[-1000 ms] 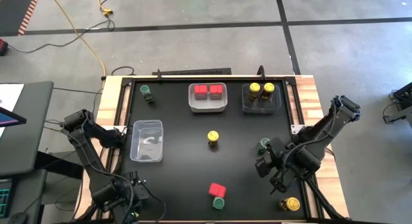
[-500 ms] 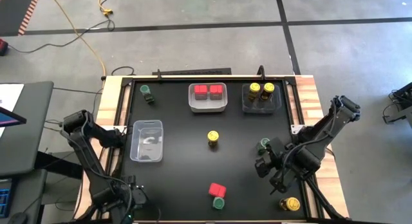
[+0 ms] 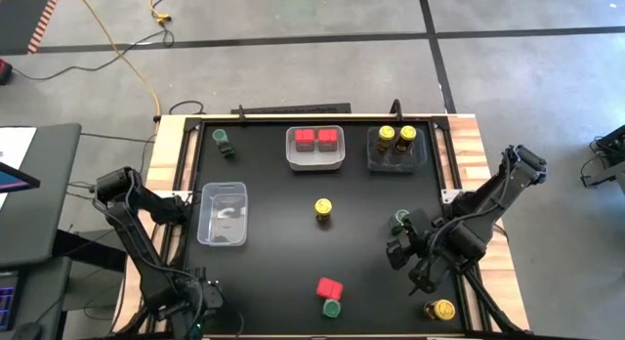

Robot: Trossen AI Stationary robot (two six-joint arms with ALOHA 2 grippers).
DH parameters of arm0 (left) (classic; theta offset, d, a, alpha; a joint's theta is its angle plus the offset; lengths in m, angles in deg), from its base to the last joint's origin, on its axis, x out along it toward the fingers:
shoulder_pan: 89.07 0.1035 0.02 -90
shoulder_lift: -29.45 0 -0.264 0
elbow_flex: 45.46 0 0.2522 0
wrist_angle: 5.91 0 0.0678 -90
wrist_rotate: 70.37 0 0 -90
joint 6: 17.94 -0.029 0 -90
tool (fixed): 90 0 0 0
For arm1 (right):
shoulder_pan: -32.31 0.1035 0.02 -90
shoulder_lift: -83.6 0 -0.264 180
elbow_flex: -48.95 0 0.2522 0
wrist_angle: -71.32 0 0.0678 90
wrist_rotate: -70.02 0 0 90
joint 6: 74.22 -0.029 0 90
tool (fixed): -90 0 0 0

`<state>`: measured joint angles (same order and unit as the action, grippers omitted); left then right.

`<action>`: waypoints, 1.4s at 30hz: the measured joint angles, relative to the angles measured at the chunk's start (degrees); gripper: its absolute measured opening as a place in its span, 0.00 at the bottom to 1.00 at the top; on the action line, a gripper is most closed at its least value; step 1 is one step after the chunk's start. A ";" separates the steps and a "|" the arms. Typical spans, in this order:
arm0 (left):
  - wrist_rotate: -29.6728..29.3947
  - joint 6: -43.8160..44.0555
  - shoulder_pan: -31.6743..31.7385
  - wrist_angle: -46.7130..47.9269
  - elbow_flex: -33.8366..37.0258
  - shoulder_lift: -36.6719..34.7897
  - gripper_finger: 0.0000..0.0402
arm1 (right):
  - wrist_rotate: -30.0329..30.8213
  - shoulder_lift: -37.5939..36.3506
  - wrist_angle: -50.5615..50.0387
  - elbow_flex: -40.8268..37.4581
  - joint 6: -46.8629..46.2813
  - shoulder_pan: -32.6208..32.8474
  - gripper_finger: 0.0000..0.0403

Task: Sort spices by type
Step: Put the bottom left green seasoning bottle into the transparent bin

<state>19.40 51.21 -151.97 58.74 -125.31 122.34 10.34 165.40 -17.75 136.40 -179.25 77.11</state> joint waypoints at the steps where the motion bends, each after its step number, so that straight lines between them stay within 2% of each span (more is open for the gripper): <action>1: 0.00 0.06 0.00 -0.06 0.00 0.00 0.77 | 0.00 0.00 0.00 0.00 0.00 0.00 0.87; 6: 0.00 0.12 0.01 -0.06 0.00 0.00 0.67 | 0.00 0.00 -0.04 0.00 0.07 0.00 0.87; 12: -0.04 -0.25 0.01 0.05 0.00 -0.01 0.49 | 0.00 0.00 -0.04 0.00 0.48 0.00 0.87; 17: -0.04 -1.12 0.03 0.07 0.00 -0.04 0.48 | 0.00 0.00 -0.02 0.00 1.07 0.00 0.87; 22: 0.14 3.58 1.51 0.18 -0.23 -0.10 0.48 | 0.00 0.00 0.58 0.00 4.12 0.00 0.87; 28: -0.18 3.88 7.44 2.96 -4.08 -1.80 0.48 | -0.04 0.00 1.36 0.00 9.30 0.00 0.87; 34: -0.35 -7.87 17.17 10.00 -8.29 -6.41 0.48 | -0.09 0.00 2.15 0.00 12.21 0.00 0.87; 42: -2.49 -27.46 33.15 26.78 -10.71 -15.72 0.48 | -0.24 0.01 2.84 0.00 12.52 0.00 0.87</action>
<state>16.91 23.75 -118.82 85.52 -136.02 106.61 10.10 165.41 -14.90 136.40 -166.73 77.11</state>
